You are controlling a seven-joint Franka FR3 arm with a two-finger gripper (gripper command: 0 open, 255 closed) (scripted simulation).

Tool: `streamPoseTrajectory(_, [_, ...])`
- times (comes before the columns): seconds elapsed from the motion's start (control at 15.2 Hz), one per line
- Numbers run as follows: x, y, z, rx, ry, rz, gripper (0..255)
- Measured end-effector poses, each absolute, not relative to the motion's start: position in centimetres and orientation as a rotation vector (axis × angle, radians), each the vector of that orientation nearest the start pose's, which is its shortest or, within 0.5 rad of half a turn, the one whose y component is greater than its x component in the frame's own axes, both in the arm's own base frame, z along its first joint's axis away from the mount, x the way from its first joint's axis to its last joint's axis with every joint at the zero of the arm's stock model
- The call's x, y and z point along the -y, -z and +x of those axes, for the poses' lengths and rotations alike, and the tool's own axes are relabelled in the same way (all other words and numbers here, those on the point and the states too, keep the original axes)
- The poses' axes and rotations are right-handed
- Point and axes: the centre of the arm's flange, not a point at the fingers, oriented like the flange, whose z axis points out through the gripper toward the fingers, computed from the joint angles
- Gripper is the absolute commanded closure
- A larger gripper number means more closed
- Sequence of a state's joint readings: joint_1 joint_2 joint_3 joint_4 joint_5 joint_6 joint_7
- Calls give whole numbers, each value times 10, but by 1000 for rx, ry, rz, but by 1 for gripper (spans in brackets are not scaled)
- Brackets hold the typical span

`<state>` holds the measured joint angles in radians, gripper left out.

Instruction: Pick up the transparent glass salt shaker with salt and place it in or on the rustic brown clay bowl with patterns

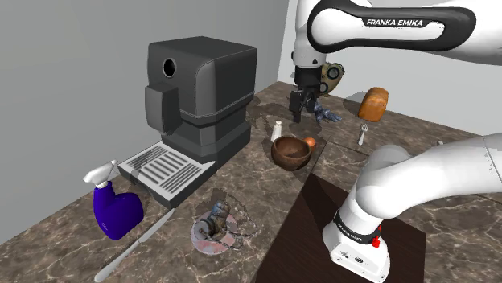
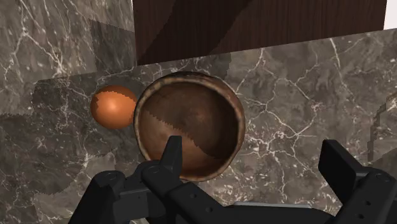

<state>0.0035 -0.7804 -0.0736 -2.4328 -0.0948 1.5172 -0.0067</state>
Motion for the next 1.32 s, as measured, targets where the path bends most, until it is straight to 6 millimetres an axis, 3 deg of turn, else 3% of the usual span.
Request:
streamPoseTrajectory(0.13, [39, -544, 299, -68, -208, -3174, 0])
streamPoseTrajectory(0.4, [61, -511, 314, -132, -123, -3178, 0])
streamPoseTrajectory(1.32, [166, -404, 383, -385, 231, -3161, 0])
